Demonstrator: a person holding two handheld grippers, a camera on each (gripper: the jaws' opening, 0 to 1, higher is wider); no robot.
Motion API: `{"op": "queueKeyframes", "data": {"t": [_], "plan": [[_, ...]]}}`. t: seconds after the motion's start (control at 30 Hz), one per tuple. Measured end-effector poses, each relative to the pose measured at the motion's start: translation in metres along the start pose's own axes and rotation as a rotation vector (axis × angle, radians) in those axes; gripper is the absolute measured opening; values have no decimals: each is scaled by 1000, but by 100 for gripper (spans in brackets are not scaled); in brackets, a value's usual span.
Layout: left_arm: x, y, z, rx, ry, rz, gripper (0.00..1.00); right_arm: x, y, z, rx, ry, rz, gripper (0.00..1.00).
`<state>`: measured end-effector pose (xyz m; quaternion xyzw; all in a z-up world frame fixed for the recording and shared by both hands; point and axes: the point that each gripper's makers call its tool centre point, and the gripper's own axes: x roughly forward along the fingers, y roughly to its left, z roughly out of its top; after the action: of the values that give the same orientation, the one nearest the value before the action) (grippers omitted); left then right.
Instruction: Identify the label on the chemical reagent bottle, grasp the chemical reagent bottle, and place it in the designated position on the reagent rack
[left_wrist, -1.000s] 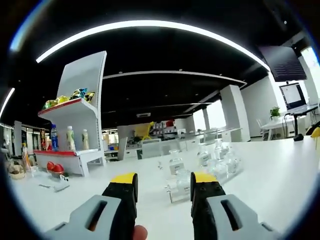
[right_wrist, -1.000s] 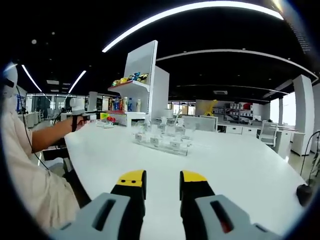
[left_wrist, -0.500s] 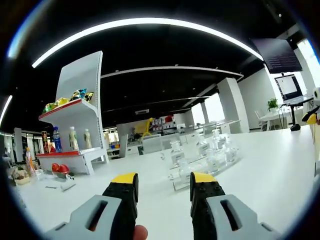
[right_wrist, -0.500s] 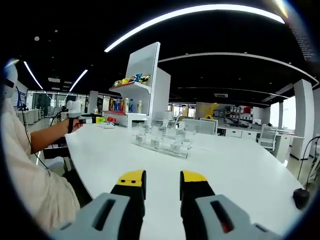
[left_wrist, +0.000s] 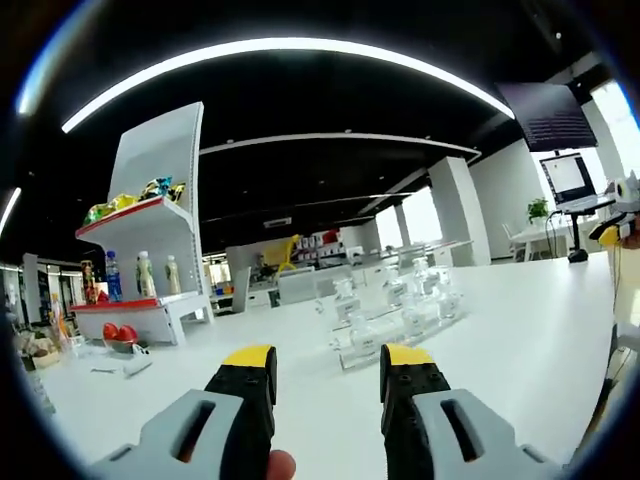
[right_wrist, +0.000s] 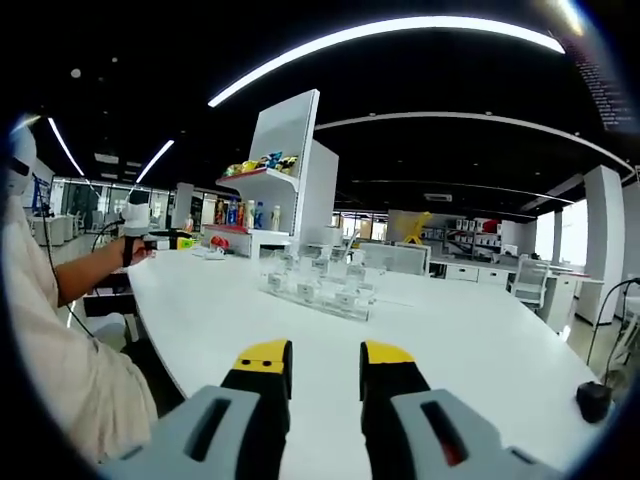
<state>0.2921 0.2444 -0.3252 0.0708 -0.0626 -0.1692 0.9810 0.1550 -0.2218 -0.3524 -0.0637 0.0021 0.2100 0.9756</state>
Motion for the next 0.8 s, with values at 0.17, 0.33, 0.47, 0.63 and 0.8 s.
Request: {"op": "queueKeyframes", "data": {"t": [0.17, 0.33, 0.47, 0.63, 0.8], "plan": [[-15, -6, 5, -4, -4, -30, 42, 0, -2, 1, 3, -7, -11, 27], [-31, -13, 8, 6, 0, -59, 42, 0, -10, 0, 2, -15, -26, 27], [-38, -11, 9, -4, -2, -61, 42, 1, -10, -1, 3, -12, -26, 27], [-49, -8, 9, -10, -9, -48, 42, 5, -8, -2, 1, -10, -16, 27], [-53, -7, 8, -13, -9, -44, 42, 8, -8, -2, -2, -5, -11, 27]]}}
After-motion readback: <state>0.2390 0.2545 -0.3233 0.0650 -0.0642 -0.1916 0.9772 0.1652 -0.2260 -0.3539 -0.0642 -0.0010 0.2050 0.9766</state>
